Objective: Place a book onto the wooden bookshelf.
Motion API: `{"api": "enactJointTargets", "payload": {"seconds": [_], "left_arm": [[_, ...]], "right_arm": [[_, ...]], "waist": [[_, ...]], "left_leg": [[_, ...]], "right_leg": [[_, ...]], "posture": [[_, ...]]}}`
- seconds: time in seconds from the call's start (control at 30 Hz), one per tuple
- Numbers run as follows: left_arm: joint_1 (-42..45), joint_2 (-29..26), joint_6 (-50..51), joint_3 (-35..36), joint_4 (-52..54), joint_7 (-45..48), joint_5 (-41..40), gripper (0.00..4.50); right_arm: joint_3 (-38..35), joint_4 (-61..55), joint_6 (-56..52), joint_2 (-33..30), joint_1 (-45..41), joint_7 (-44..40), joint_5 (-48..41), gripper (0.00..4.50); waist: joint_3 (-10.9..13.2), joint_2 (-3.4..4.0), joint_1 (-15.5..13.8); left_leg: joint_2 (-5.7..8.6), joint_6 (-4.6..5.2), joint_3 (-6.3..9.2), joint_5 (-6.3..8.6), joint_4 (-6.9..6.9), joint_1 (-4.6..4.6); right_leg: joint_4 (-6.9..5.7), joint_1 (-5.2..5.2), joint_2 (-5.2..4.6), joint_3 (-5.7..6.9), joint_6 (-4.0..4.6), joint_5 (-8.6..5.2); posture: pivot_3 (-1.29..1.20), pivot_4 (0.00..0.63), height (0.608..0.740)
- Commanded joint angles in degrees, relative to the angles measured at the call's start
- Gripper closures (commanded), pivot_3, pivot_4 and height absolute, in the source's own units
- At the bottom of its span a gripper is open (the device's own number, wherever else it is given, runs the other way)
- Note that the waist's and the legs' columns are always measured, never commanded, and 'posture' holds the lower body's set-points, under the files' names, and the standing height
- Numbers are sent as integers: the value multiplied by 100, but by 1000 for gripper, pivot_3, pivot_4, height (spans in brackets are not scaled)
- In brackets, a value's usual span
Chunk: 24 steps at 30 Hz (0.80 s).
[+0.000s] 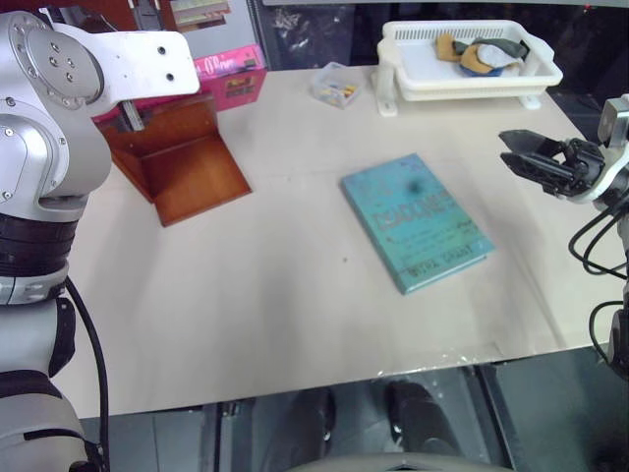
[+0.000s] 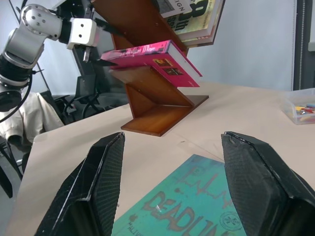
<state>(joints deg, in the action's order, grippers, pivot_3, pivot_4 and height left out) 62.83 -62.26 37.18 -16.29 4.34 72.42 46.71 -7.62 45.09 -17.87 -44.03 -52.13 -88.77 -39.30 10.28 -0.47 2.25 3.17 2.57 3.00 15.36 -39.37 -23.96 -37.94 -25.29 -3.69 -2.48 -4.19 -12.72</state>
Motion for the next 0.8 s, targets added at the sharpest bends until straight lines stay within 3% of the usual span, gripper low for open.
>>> {"api": "enactJointTargets", "payload": {"seconds": [0.03,0.17,0.5,0.63,0.73,0.8], "left_arm": [[-3,-128,24,225,192,51,79,77],[0,-79,-2,262,263,68,21,77],[214,421,-206,546,608,288,-1046,77],[290,434,-570,654,375,-171,-1165,77],[249,1141,-205,1207,721,-192,-2156,77],[-258,1490,154,1708,1232,86,-2988,77]], "right_arm": [[-59,-36,109,-114,-143,-373,-51,1323],[-68,-35,118,-121,-104,-373,-64,1323],[-228,-132,75,-150,103,-373,-48,1323],[-299,-260,30,-210,266,-373,-55,1323],[-399,-412,-39,-242,399,-372,-46,1323],[-467,-547,-105,-290,519,-365,-34,1323]], "waist": [[0,0,0],[0,0,0],[0,0,-11],[0,0,-1],[0,0,-24],[0,0,-31]], "left_leg": [[0,0,0,0,0,0],[0,0,0,0,0,0],[0,0,0,0,-3,0],[-1,0,-1,0,-3,1],[-1,0,-1,0,-4,2],[-1,0,0,0,-12,2]], "right_leg": [[0,0,0,0,0,0],[0,0,0,0,0,0],[-1,1,-3,0,0,0],[-3,0,-2,-2,0,0],[-3,1,-2,-2,0,0],[-5,4,-5,0,0,1]], "posture": [[0,150,740],[0,150,740],[0,150,740],[0,150,740],[0,150,740],[0,150,740]]}}
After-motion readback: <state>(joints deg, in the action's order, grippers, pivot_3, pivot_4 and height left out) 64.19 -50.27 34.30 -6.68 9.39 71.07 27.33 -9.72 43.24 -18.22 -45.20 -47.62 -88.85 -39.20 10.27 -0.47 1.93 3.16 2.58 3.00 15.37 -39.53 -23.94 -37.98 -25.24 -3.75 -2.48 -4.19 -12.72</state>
